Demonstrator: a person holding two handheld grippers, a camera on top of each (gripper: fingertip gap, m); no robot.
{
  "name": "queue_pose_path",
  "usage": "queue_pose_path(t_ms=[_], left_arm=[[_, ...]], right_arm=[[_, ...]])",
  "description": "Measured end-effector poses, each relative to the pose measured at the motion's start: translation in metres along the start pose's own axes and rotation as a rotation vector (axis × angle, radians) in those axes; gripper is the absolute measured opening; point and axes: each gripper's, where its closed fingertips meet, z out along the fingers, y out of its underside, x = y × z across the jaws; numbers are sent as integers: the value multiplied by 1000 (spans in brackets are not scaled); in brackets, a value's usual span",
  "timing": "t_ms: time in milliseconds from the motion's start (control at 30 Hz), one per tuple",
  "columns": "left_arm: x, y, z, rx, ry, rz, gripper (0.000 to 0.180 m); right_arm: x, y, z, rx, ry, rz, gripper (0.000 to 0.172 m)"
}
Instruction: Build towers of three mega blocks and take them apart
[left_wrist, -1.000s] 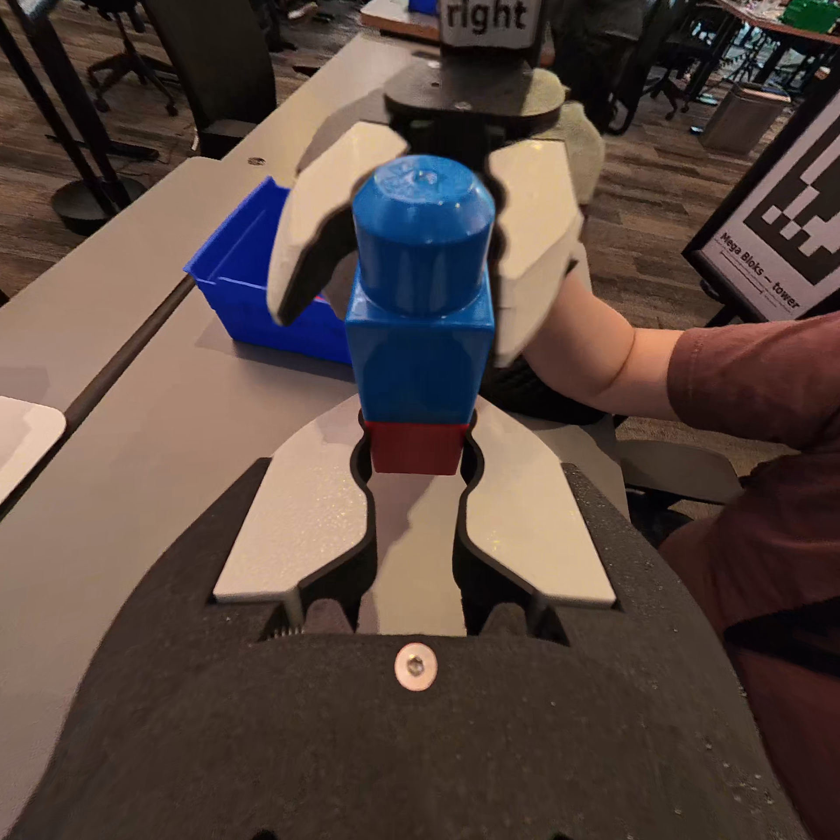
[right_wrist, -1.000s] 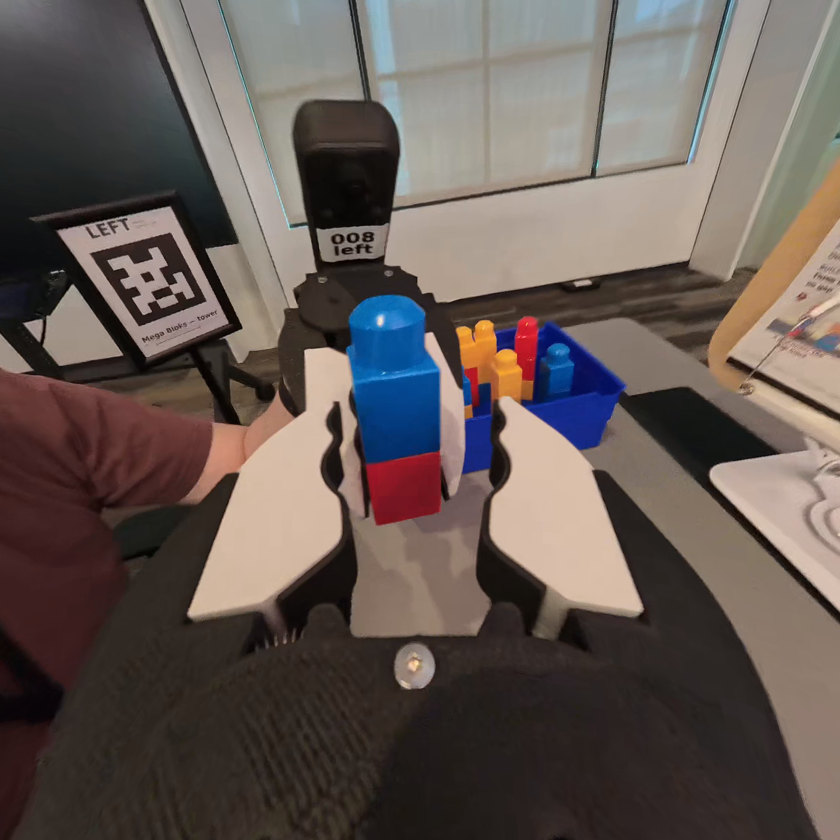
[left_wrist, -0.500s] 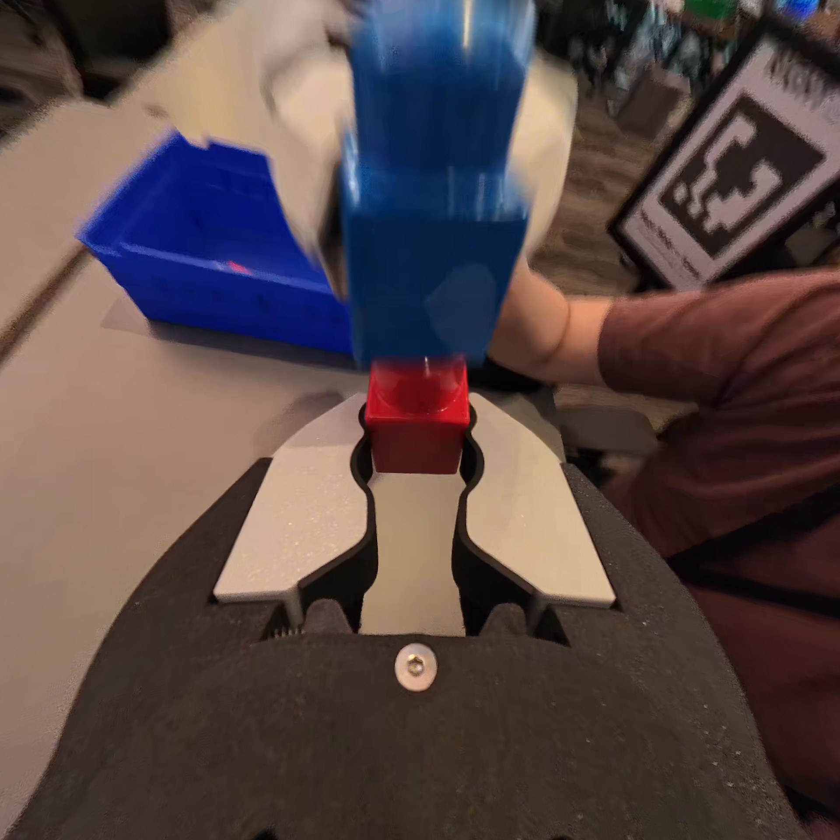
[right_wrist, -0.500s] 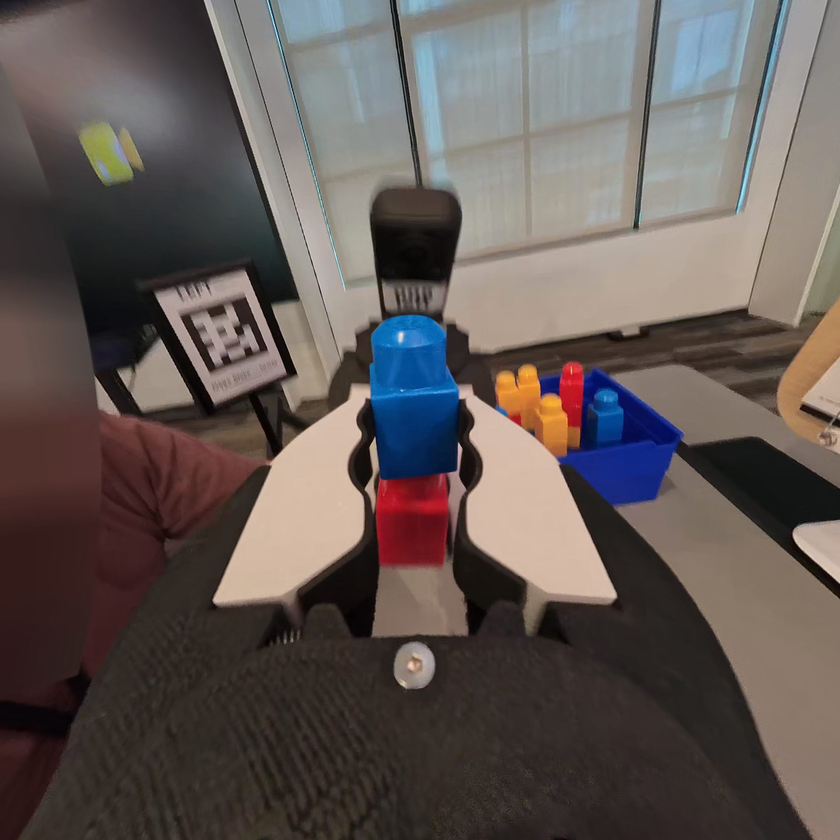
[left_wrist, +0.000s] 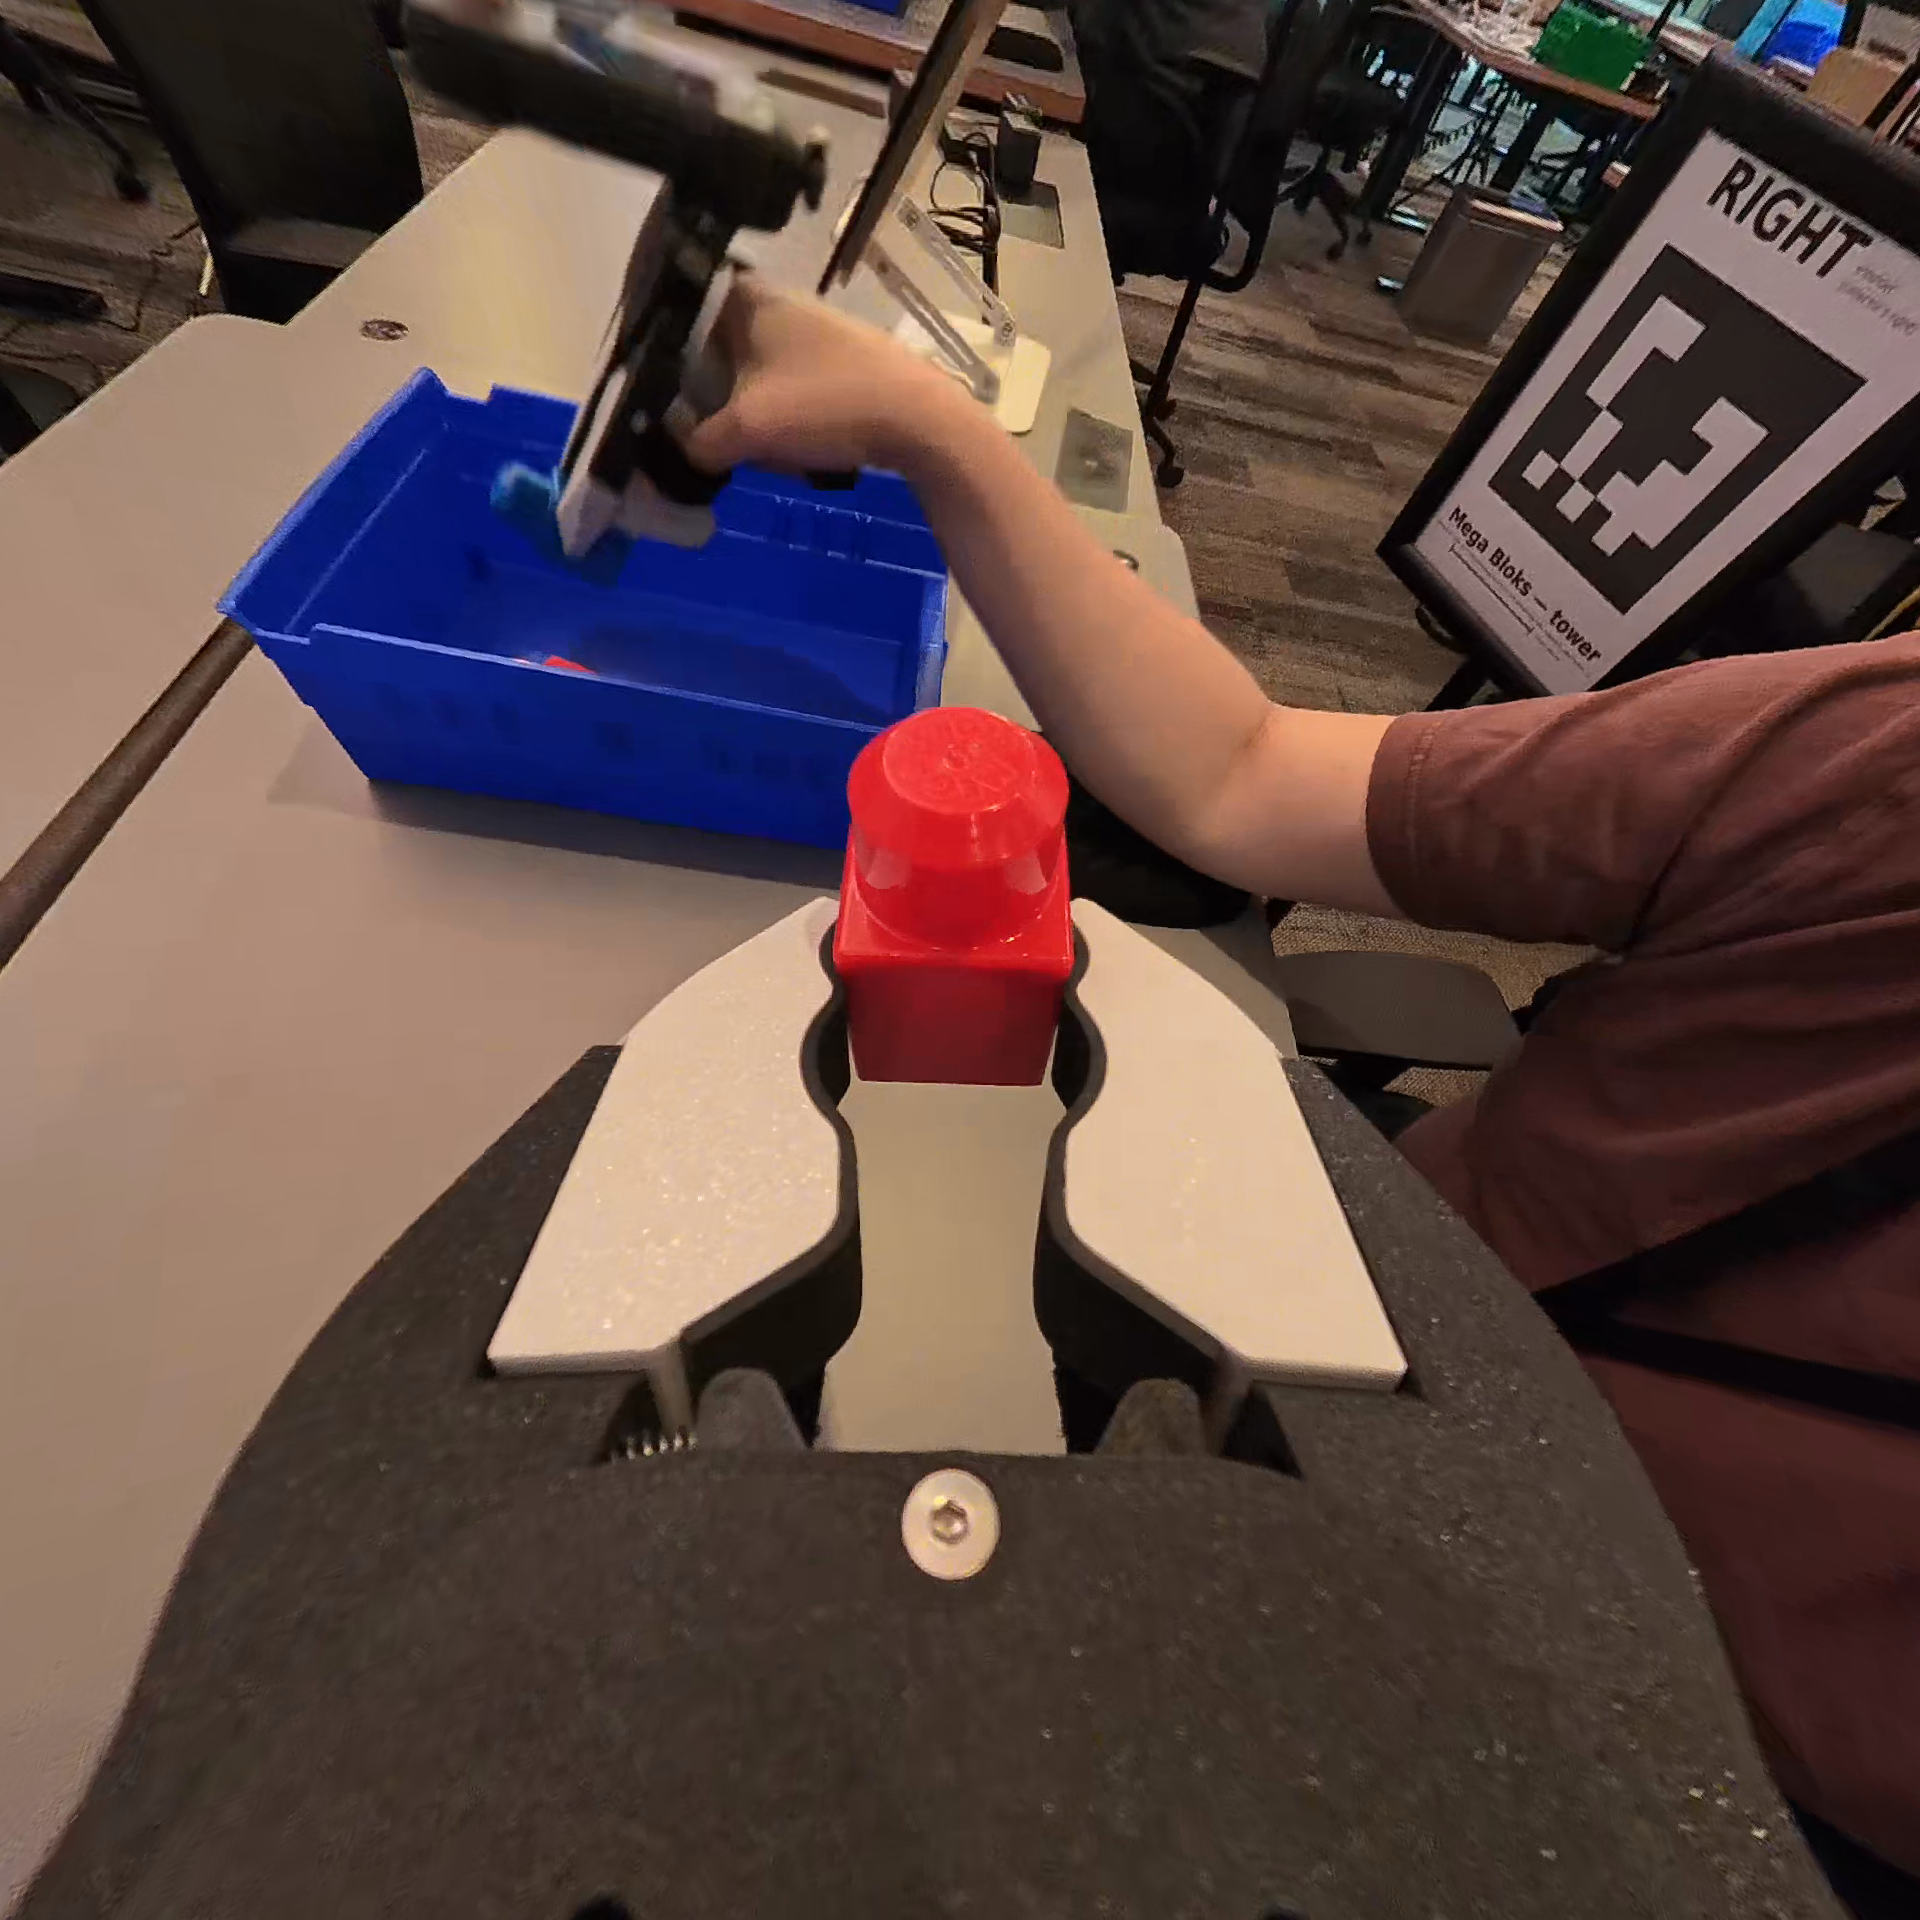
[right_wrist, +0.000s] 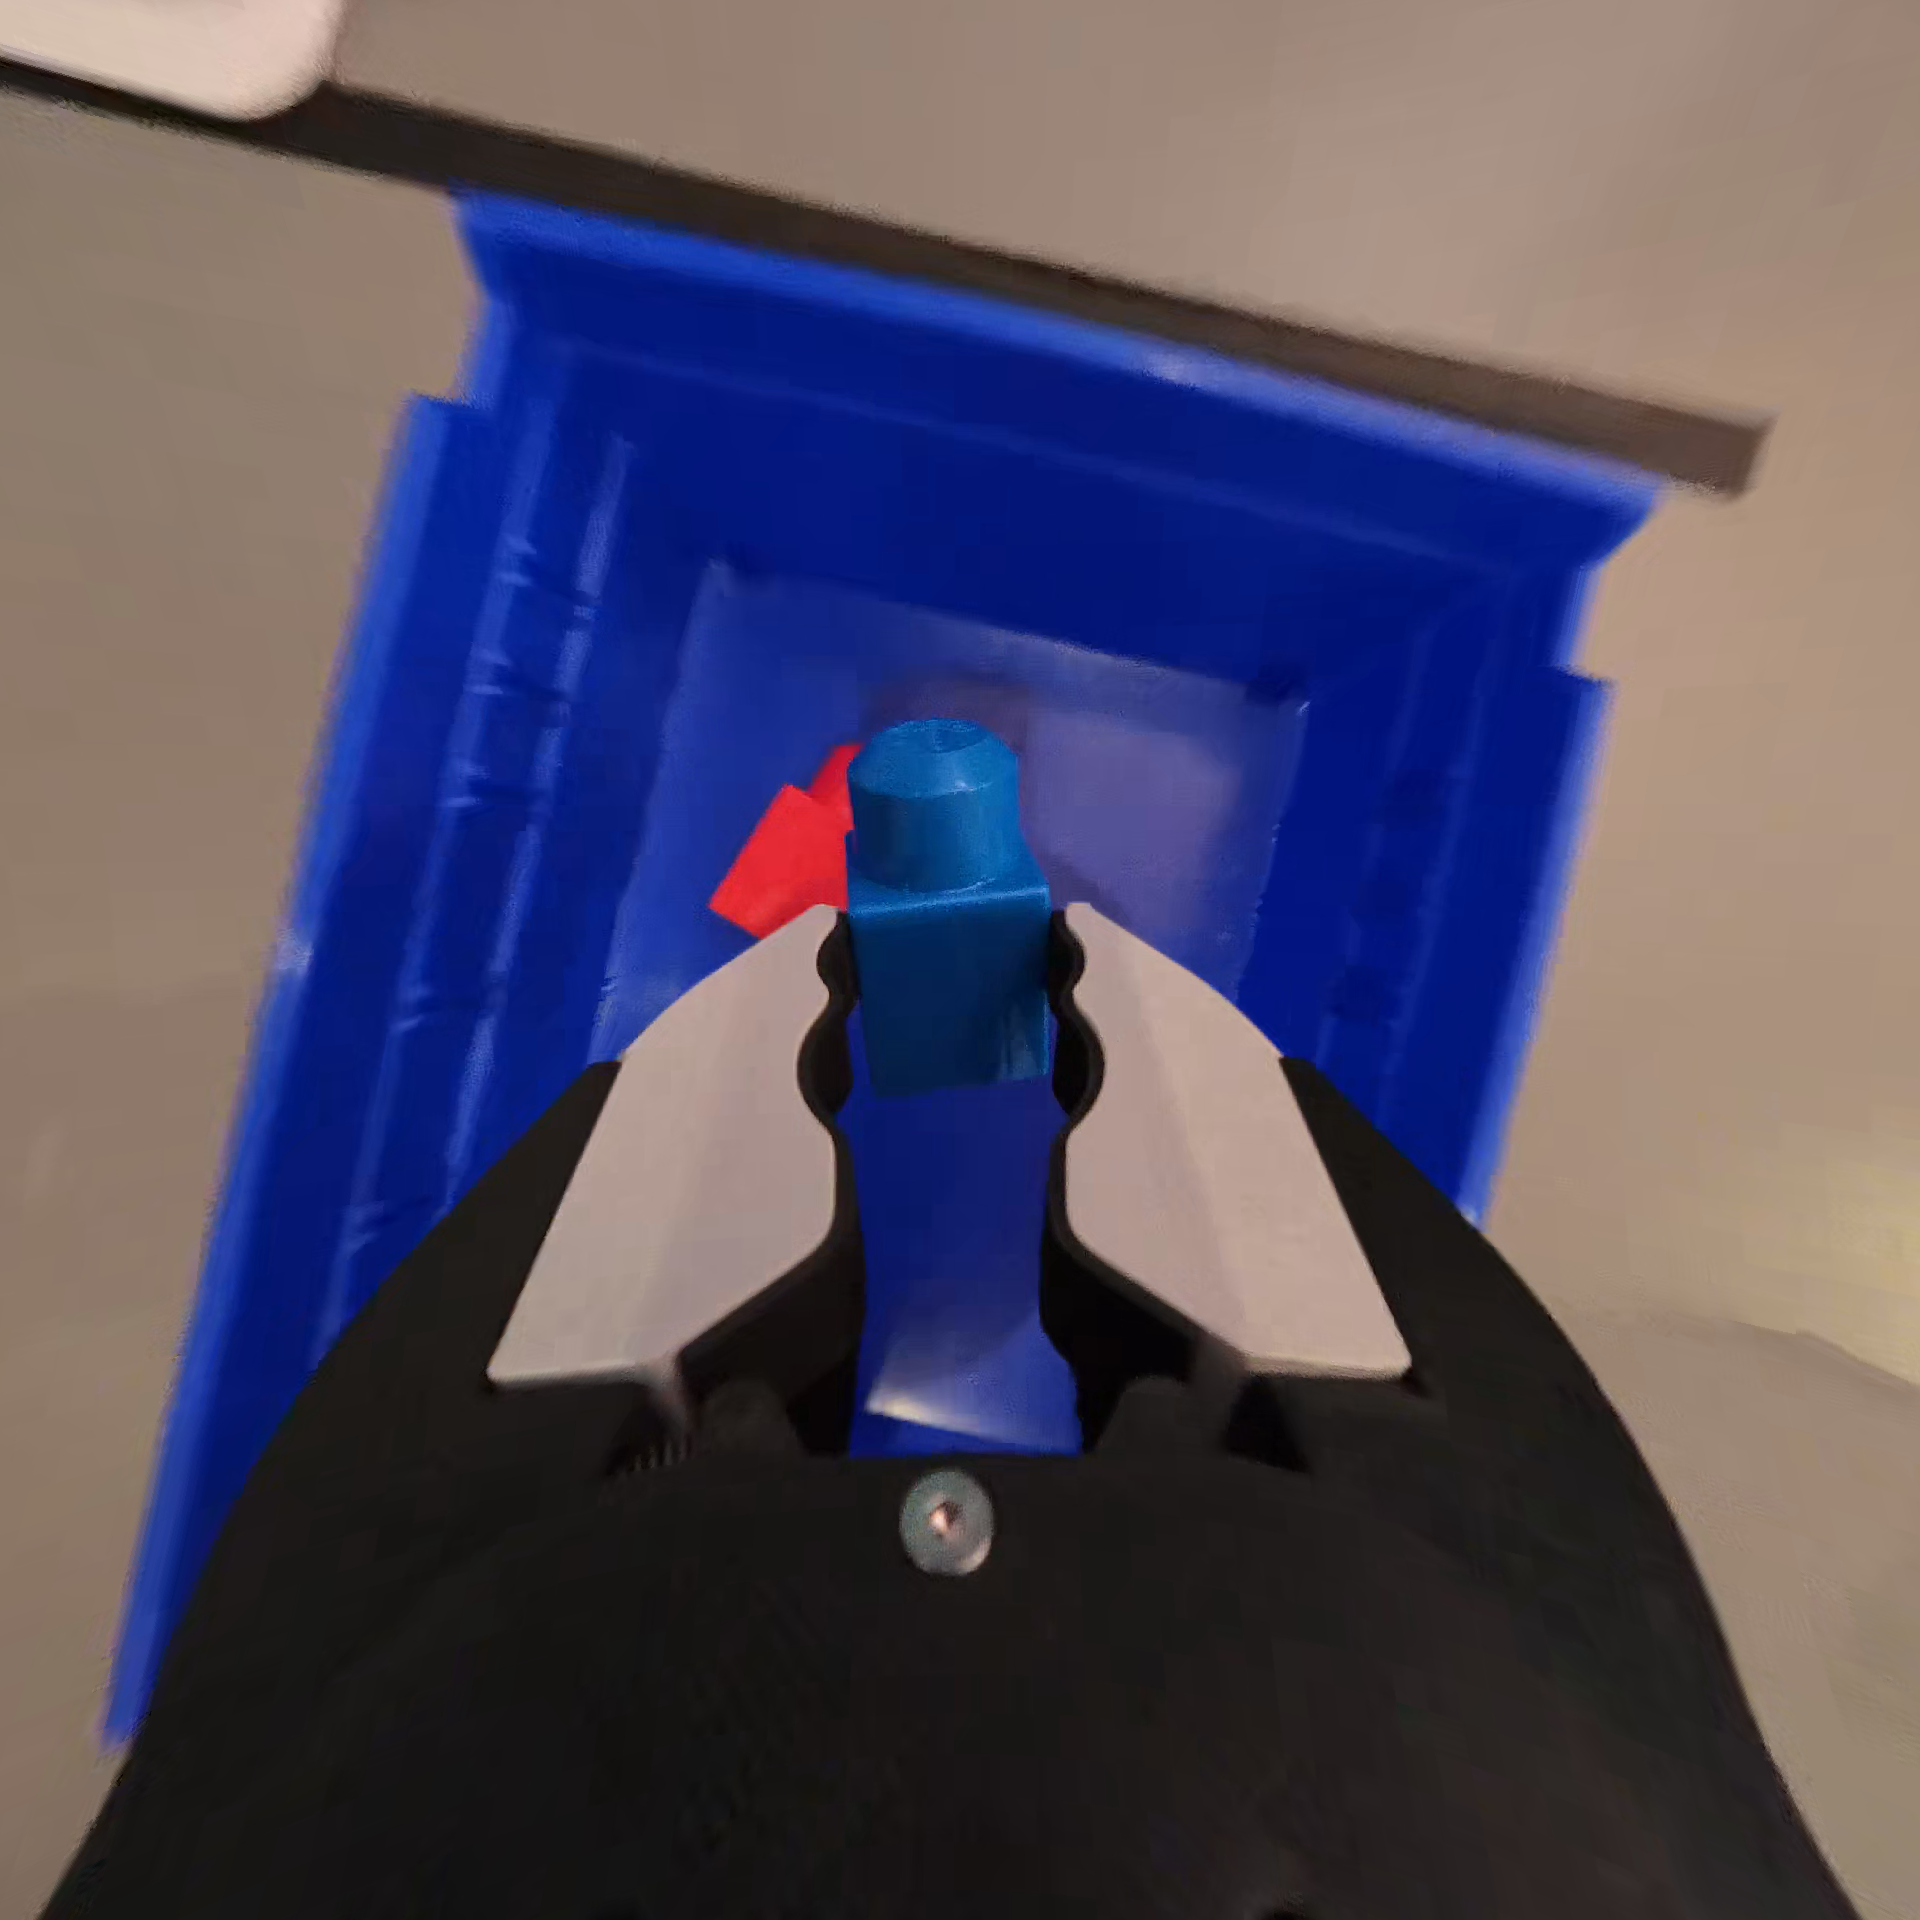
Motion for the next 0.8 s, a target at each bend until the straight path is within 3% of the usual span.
queue_pose_path(t_ms=[100, 167, 300, 367, 433, 533, 667, 800], left_arm=[[-3, 2, 2, -10, -5, -10, 35], [-6, 2, 3, -6, -21, -9, 35], [-12, -3, -2, 42, -10, -50, 35], [-16, -4, -5, 65, 7, -87, 35], [-19, -3, -9, 76, 25, -117, 35], [-15, -4, -12, 98, 102, -179, 35], [-6, -3, -12, 92, 174, -205, 35], [2, 1, -8, 55, 202, -196, 35]], right_arm=[[15, 18, 40, -143, 87, -17, 38], [17, 15, 43, -130, 115, -32, 41], [3, -35, -10, 163, 121, -103, 51], [-38, -68, -60, 412, 45, -269, 60], [-117, -86, -122, 705, -141, -524, 70], [-245, -52, -204, 1071, -407, -979, 74], [-325, -12, -208, 1136, -285, -1356, 75], [-358, -1, -197, 1171, -253, -1452, 75]])
